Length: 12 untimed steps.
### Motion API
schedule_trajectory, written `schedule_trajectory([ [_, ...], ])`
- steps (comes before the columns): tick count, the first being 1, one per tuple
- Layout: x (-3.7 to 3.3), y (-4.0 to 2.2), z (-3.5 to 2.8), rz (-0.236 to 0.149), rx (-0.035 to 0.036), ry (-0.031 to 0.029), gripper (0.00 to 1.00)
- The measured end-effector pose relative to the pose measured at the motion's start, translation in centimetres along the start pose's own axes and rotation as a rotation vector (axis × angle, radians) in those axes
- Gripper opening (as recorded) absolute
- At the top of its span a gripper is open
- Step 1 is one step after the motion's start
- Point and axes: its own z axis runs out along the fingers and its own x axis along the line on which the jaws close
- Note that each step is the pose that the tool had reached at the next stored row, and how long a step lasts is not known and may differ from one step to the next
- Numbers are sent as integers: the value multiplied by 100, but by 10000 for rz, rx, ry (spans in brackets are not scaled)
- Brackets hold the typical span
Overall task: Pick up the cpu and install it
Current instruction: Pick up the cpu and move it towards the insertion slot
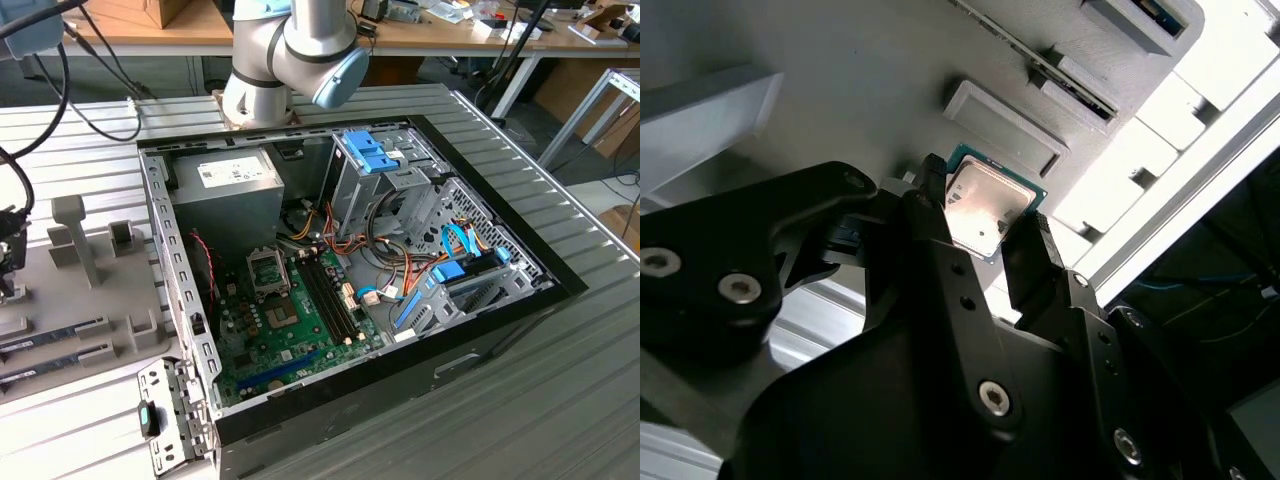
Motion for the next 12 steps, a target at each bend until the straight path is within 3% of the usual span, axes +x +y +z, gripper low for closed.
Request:
schedule_trajectory([
  [8, -2, -1, -65, 0, 0, 0, 47],
  [12, -7, -5, -228, 0, -2, 1, 47],
])
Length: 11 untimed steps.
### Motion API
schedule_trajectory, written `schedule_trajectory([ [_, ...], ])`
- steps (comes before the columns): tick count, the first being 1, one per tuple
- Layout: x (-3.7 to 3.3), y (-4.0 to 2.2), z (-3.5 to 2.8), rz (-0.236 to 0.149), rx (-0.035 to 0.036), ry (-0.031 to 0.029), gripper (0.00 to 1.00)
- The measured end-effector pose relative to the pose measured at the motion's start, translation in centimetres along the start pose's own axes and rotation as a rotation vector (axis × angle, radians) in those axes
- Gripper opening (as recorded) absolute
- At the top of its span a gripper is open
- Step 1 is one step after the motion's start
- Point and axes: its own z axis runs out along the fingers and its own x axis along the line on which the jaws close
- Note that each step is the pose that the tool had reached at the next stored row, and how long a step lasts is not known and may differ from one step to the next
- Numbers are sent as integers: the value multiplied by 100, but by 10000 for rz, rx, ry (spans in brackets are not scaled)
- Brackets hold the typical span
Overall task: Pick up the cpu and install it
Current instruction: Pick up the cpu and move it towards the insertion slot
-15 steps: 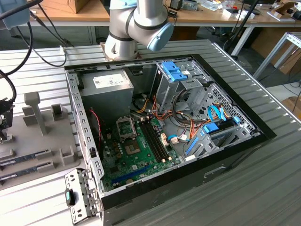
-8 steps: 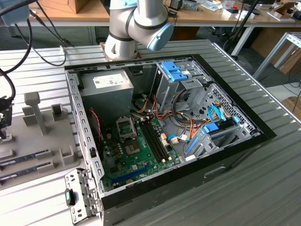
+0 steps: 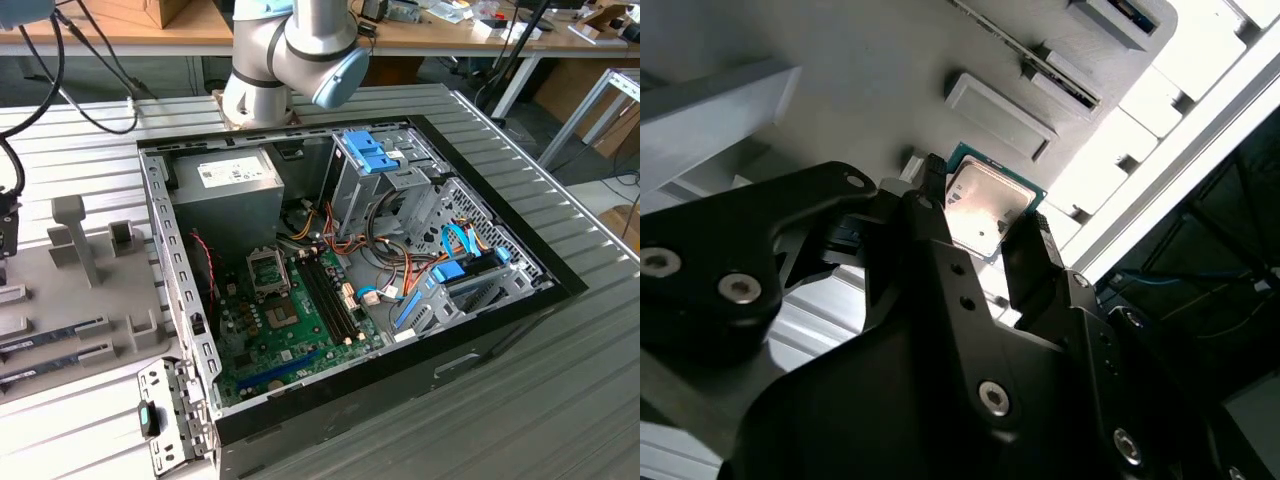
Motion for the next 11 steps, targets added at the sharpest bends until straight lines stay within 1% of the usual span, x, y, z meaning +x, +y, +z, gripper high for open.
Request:
schedule_trajectory([
  [11, -4, -3, -121, 0, -4, -1, 47],
])
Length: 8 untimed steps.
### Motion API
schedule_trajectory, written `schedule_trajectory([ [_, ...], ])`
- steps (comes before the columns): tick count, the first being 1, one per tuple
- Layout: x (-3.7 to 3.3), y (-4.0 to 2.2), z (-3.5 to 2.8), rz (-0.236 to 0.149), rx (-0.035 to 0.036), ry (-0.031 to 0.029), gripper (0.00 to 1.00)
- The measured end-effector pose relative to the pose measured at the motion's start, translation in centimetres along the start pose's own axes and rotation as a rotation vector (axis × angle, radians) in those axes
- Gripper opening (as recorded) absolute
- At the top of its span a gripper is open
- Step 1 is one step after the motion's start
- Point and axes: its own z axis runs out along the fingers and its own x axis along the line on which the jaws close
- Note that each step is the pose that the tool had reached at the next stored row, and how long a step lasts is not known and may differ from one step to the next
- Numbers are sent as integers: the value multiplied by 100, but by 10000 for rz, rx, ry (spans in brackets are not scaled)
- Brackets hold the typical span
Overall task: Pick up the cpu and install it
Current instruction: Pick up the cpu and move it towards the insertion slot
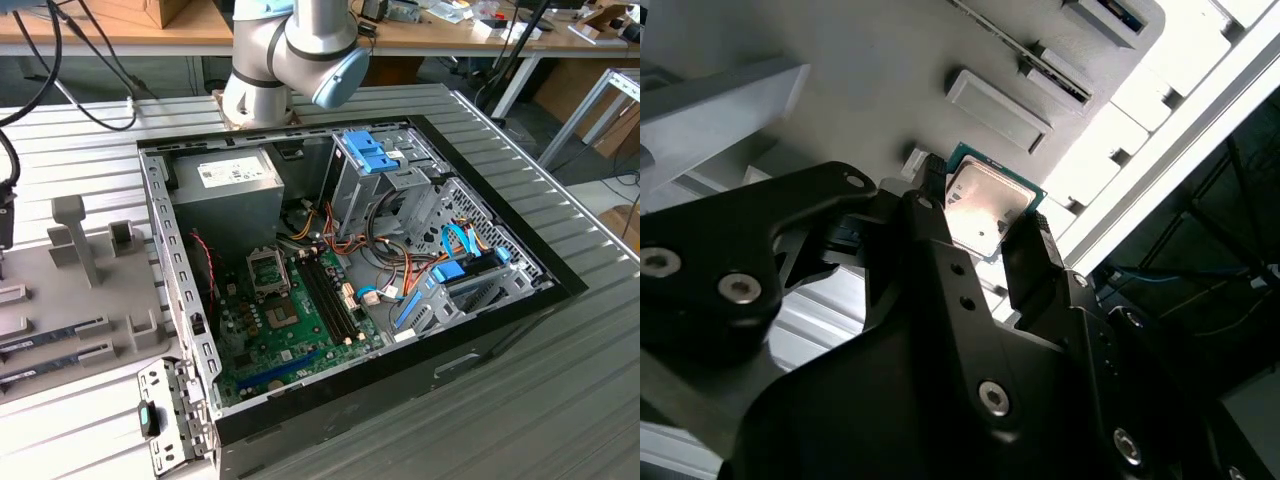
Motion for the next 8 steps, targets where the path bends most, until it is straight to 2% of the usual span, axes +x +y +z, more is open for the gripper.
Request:
schedule_trajectory([
  [8, -3, -2, -105, 1, -8, 0, 47],
])
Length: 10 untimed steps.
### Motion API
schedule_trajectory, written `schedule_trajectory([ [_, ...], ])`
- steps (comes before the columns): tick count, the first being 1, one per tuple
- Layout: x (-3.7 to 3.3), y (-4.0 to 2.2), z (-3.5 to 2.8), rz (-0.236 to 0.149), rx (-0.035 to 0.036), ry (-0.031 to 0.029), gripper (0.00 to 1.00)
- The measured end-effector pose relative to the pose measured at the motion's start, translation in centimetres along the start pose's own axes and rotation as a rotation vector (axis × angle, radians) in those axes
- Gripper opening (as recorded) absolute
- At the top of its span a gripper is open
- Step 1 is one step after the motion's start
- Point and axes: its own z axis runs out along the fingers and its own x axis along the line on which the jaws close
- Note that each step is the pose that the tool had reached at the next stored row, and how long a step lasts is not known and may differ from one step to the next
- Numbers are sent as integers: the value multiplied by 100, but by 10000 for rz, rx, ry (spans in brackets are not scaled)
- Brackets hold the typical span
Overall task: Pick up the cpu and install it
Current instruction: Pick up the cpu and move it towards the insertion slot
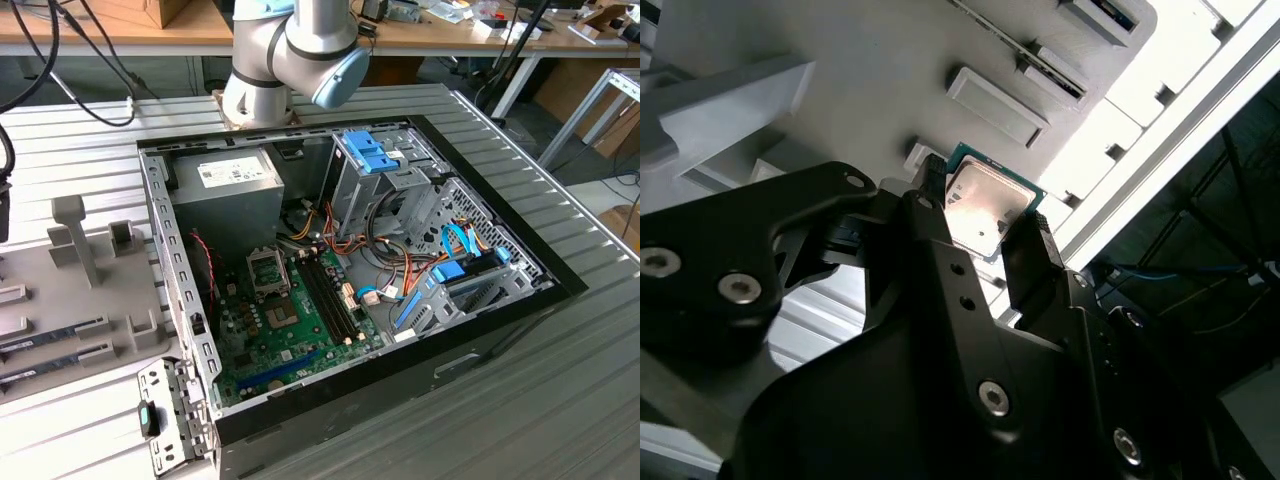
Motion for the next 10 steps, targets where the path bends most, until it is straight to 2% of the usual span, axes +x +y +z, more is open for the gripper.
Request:
schedule_trajectory([
  [10, -3, -2, -85, 0, -4, 0, 47],
])
